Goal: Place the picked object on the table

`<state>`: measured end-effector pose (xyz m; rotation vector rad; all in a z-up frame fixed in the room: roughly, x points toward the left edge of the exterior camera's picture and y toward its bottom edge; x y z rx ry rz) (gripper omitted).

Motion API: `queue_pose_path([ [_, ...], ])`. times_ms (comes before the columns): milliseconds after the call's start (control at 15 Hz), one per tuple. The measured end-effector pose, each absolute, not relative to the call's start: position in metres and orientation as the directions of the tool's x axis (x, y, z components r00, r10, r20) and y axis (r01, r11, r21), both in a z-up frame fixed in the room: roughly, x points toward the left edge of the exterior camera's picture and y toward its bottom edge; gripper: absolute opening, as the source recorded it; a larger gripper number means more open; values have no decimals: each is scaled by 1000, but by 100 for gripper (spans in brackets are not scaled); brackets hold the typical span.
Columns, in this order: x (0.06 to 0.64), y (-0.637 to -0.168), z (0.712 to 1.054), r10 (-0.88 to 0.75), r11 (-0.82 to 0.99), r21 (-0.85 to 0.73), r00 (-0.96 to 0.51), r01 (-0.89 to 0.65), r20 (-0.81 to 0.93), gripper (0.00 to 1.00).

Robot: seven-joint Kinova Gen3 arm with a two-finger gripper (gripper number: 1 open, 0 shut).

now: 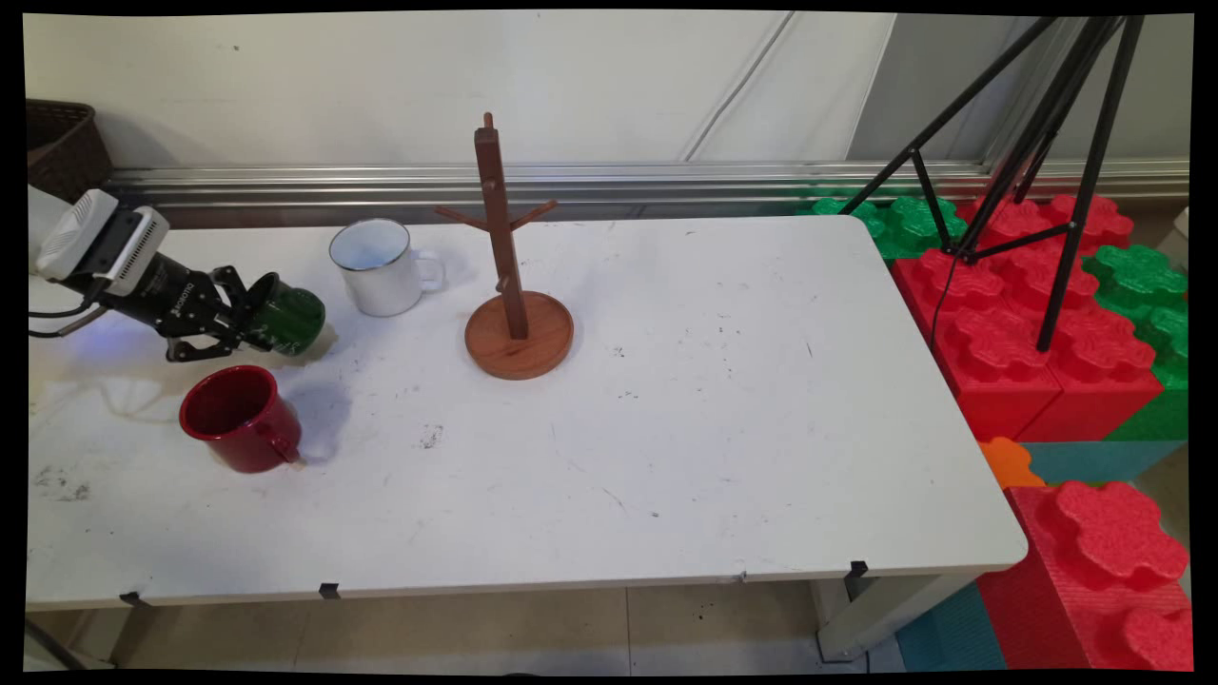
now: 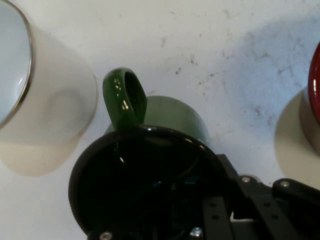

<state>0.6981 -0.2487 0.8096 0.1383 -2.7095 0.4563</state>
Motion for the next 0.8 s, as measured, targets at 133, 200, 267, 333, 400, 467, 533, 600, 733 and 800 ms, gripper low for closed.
queue_pose_path([
  [133, 697, -249, 809, -33, 943, -293, -919, -159, 392, 0],
  [200, 696, -250, 809, -33, 943, -292, -919, -159, 393, 0],
  [267, 695, -250, 808, -34, 944, -291, -919, -159, 393, 0],
  [333, 695, -250, 808, -34, 944, -290, -919, -159, 394, 100],
  [400, 694, -250, 808, -34, 944, -289, -919, -159, 394, 100],
  [467, 694, -251, 807, -34, 944, -289, -918, -159, 394, 100],
  [533, 693, -251, 807, -35, 944, -289, -918, -160, 394, 100],
  [600, 693, -252, 807, -36, 944, -288, -918, -161, 395, 100],
  [733, 692, -253, 807, -38, 944, -288, -917, -163, 396, 100],
  [800, 692, -253, 807, -38, 943, -288, -917, -164, 397, 100],
])
